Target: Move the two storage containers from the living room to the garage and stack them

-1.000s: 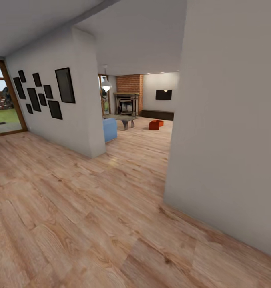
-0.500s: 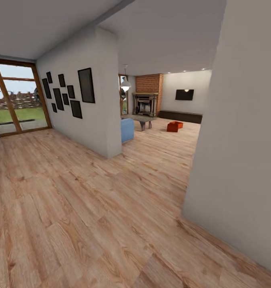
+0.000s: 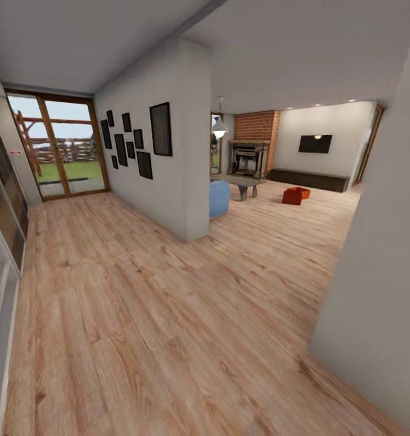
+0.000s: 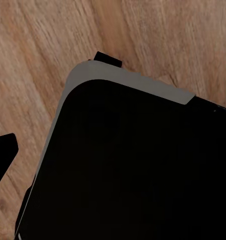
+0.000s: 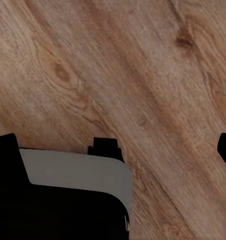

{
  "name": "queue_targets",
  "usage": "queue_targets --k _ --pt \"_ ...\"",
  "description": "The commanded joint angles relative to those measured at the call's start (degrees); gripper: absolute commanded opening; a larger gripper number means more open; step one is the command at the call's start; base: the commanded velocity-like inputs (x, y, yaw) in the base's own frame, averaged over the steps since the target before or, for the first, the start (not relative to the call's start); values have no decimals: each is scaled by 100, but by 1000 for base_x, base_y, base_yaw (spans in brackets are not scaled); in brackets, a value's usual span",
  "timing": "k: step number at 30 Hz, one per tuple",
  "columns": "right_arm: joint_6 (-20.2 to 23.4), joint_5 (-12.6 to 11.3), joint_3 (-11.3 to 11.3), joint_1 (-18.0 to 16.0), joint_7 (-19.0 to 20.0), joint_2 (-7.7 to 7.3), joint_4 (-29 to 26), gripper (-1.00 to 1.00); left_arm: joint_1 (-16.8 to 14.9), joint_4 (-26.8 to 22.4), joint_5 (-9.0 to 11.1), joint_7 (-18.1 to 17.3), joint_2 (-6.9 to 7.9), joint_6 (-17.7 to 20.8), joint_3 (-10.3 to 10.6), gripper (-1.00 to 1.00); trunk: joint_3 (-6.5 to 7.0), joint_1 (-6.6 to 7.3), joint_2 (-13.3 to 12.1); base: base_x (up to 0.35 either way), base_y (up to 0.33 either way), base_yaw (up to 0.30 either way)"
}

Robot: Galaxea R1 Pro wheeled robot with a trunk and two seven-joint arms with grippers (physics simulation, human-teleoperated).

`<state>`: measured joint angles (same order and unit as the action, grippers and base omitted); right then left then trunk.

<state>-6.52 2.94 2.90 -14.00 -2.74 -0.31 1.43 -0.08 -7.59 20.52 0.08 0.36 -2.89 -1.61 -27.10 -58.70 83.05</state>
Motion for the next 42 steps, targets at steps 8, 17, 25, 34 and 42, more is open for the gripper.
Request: queue_targets --k 8,17,25,34,42 --pt "-25 31 27 -7 -25 -2 15 100 -1 0 11 1 -1 -10 -14 100 -5 -3 2 322 0 279" --pt "-25 31 27 -7 -25 -4 15 100 -1 0 13 1 -1 -10 -14 100 -5 -3 2 322 0 279" --pt "-25 31 27 -7 -25 -6 15 100 -1 3 13 1 -1 -2 -14 100 -5 -3 2 322 0 279" --pt "-28 27 34 -7 3 -25 15 100 -1 3 13 1 2 -1 -14 100 -5 -3 2 322 0 126" --pt "-25 23 26 -7 -7 -13 15 100 -1 3 19 1 -1 2 -14 100 -5 -3 2 322 0 -38"
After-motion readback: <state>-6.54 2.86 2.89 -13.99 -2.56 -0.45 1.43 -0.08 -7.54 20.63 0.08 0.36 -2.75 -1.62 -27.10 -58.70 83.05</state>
